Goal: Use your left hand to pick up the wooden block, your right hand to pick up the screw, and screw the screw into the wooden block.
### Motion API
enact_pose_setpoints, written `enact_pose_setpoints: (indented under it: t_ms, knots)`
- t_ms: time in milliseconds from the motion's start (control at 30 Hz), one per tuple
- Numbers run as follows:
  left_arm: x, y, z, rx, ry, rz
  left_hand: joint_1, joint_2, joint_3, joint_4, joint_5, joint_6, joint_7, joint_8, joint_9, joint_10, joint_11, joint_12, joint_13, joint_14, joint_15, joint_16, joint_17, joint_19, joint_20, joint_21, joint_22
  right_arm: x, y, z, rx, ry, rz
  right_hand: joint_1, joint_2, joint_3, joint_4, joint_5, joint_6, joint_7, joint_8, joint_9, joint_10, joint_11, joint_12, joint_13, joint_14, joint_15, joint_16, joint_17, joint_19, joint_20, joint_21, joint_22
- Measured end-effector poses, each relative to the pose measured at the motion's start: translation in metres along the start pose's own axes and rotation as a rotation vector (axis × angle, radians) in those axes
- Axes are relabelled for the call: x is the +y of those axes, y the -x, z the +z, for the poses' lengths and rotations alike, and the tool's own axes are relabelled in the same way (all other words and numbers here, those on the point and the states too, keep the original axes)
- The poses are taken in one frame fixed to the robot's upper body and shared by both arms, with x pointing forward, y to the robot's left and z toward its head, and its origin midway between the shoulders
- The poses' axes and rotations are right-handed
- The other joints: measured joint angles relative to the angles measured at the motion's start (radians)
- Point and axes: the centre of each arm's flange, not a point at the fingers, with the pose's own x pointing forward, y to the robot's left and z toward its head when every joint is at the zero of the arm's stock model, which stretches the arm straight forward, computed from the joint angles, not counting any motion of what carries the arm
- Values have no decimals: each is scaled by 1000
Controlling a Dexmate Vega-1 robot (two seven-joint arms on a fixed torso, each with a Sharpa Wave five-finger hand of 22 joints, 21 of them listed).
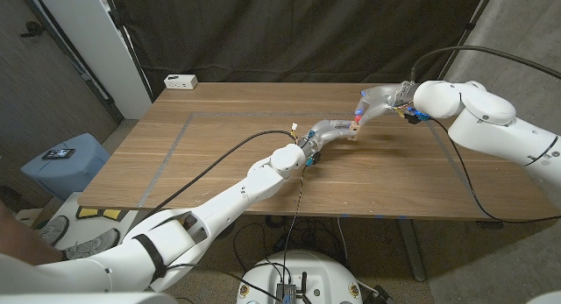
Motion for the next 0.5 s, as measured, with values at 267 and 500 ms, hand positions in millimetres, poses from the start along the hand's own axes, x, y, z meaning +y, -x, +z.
enact_pose_setpoints:
  t_ms: [267, 500]
  knots:
    - [-1, 0, 0, -1, -2, -1, -16, 3, -3, 1, -1, -4, -4, -1, 0, -2, 2, 0, -1, 0, 0, 0, 0, 0, 0, 0, 0, -1, -1, -3, 0, -12, 0, 0, 0, 4, 4, 0, 26, 5, 11, 0, 14, 0, 0, -2, 5, -3, 0, 0, 7, -7, 0, 0]
    - [-1, 0, 0, -1, -2, -2, -34, 0, -10, 7, -1, -9, -9, -4, 0, -2, 2, 0, -1, 0, 0, 0, 0, 0, 0, 0, 0, -1, -1, -2, -6, -16, -1, 4, 4, 4, 4, 0, 36, 7, 11, 0, 18, -3, 4, -2, 8, -6, 0, -3, 7, -7, 0, 0]
